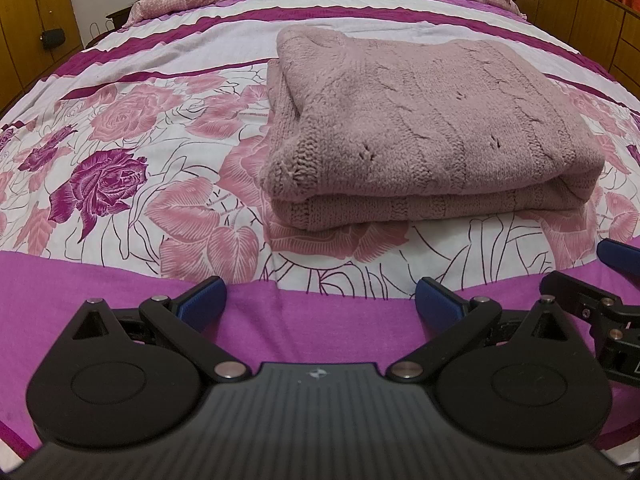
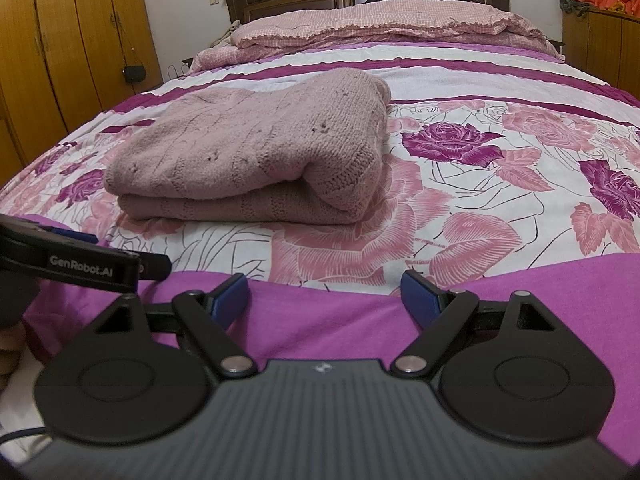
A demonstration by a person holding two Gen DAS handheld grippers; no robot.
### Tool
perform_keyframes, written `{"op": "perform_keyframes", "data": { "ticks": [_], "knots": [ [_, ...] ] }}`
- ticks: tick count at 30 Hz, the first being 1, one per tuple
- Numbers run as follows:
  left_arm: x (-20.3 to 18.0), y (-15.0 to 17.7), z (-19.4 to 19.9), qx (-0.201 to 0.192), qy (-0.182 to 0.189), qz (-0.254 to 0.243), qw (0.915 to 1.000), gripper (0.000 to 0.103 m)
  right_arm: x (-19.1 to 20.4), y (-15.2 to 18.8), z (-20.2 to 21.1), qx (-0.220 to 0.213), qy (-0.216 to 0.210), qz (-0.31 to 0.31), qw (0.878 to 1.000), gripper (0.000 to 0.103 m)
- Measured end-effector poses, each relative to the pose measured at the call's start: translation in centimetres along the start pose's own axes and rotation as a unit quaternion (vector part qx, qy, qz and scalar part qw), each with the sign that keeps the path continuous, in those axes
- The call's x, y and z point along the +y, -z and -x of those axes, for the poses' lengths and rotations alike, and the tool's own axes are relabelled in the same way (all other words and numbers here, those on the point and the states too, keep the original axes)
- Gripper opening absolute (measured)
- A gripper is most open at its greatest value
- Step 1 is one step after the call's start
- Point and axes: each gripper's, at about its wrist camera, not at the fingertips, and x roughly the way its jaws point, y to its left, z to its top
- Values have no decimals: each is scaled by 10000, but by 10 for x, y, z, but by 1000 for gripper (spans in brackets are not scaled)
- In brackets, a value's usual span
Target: Fold small clothes
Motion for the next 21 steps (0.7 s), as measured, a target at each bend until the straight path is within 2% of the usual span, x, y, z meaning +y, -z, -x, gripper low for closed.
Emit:
{"op": "perform_keyframes", "data": {
  "ticks": [21],
  "knots": [
    [0,0,1,3,11,-33,10000,103,0,0,0,0,2,2,10000,85]
  ]
}}
